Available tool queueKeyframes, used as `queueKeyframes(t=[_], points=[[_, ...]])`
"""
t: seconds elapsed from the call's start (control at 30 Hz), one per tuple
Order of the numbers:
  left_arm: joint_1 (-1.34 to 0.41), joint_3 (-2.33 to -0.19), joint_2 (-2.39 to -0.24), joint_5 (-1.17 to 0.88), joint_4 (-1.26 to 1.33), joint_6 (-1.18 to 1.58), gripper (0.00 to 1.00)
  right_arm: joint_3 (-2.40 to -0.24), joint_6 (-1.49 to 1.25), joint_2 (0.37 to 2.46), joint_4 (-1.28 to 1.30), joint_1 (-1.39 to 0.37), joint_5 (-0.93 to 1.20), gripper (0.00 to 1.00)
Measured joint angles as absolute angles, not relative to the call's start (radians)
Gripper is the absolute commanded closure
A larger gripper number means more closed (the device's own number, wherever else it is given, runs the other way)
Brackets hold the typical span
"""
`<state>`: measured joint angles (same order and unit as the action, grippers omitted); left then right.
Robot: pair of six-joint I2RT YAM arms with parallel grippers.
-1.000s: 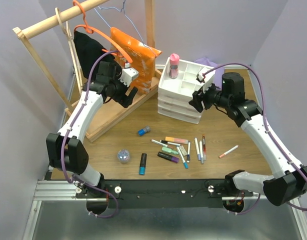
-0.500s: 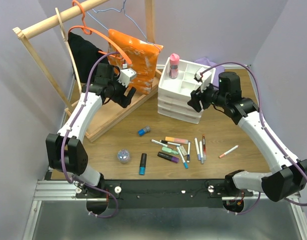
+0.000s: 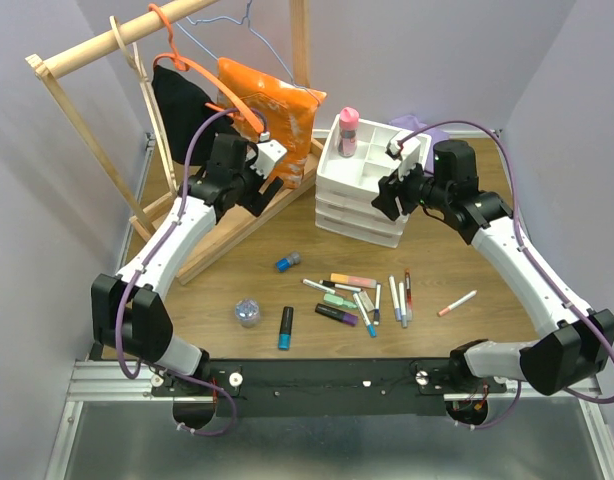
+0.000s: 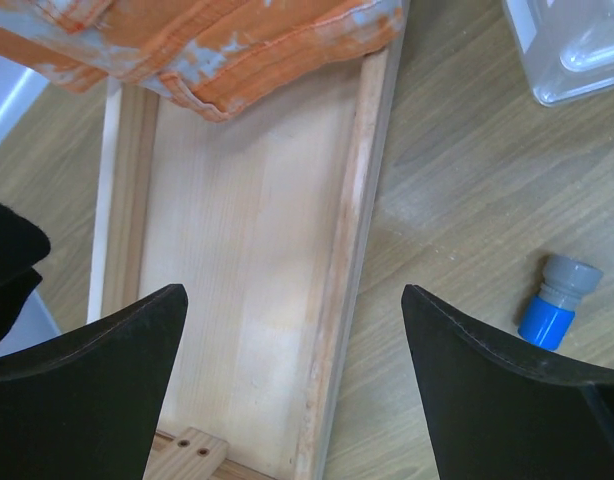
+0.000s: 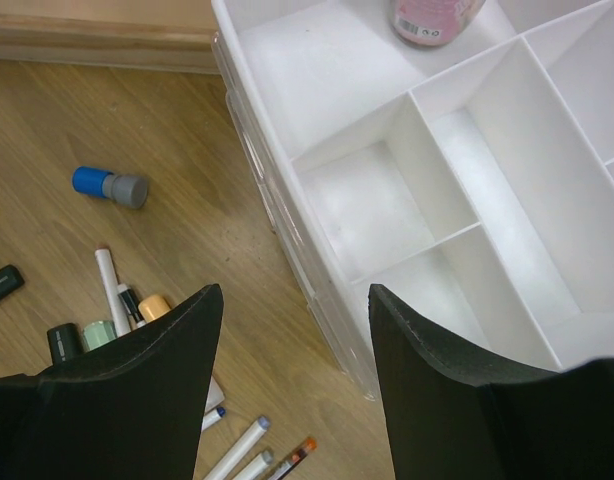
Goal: Sort the stationery into containers
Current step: Pick up the stationery from the center of the board.
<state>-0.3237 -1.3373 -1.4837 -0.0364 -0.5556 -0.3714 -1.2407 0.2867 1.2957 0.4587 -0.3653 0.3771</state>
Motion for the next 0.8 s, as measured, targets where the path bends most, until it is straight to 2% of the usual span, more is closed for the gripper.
queueKeyframes(t=[0.5,0.8], points=[[-0.411,-1.344,-1.484,0.104,-0.509,-0.369,0.02,-1.241,0.277,1.295,0.441,-0.365,0.377,0.32],[-0.422,-1.448,-1.485,0.122,-0.51,-0.35,0.02,-1.241,0.269,1.295,0.434,-0.365,0.377,0.32]])
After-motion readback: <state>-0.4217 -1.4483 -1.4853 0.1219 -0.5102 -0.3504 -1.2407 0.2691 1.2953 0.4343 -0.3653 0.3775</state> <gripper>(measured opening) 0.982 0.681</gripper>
